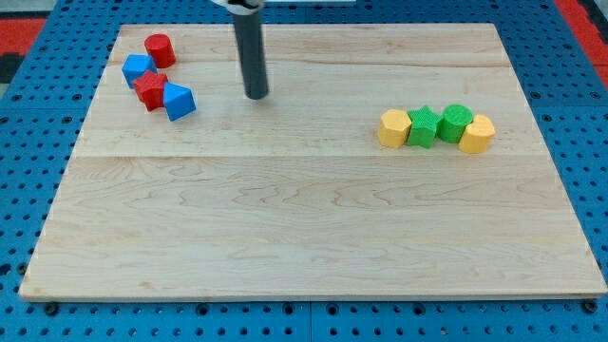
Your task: Slide the red star up a bit
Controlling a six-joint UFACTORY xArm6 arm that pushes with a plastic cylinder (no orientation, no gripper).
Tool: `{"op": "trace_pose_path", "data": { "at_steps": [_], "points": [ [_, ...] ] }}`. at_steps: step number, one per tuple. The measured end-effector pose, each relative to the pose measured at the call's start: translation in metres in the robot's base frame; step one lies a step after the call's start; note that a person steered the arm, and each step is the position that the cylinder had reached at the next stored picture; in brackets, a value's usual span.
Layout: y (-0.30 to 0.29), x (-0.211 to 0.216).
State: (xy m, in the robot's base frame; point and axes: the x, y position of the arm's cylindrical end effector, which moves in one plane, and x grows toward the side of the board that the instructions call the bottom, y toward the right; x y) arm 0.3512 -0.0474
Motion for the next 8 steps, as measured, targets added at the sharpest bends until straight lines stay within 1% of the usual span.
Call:
{"op": "trace_pose_path", "data": {
  "at_steps": [1, 2, 3, 4, 5, 6, 7, 8],
  "points": [
    [0.017, 0.092],
    [0.001, 0.169],
    [-0.054, 0.221],
    [-0.152, 0.253],
    [-0.241, 0.258],
    [-0.257, 0.252],
    [-0.242, 0.182],
    [-0.209, 0.085]
  ]
}}
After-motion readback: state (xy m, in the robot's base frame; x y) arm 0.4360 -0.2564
